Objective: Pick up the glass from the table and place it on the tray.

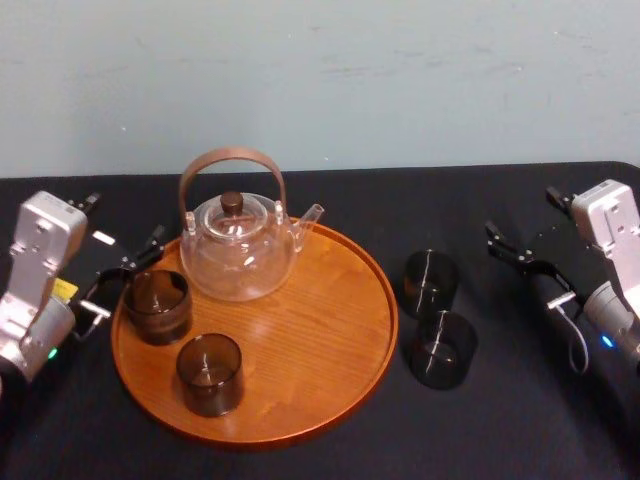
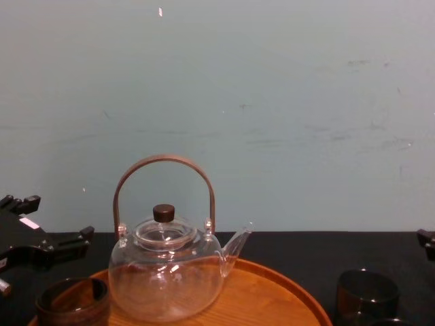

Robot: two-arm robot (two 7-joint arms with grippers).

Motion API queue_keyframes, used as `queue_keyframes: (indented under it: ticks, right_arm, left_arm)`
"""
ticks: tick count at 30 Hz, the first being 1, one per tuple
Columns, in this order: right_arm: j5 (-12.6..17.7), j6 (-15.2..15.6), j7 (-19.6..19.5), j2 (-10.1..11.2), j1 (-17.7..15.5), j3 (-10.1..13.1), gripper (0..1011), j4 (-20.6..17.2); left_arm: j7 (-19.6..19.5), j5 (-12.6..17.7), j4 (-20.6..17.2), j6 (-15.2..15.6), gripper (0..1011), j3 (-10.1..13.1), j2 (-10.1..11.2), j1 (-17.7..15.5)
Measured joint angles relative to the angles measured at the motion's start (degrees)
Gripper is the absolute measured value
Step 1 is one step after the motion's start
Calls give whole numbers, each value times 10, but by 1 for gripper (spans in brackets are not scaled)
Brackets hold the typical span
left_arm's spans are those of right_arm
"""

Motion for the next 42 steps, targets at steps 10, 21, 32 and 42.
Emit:
queue_keyframes:
  ticks: [10,21,32,42]
  right_arm:
    - [0,0,0,0,0,0,1002,0]
    - [0,0,0,0,0,0,1002,0]
    - [0,0,0,0,0,0,1002,0]
    - [0,0,0,0,0,0,1002,0]
  left_arm:
    - [0,0,0,0,1001,0,0,0]
    - [0,0,0,0,1001,0,0,0]
    - [0,0,0,0,1001,0,0,0]
    - [0,0,0,0,1001,0,0,0]
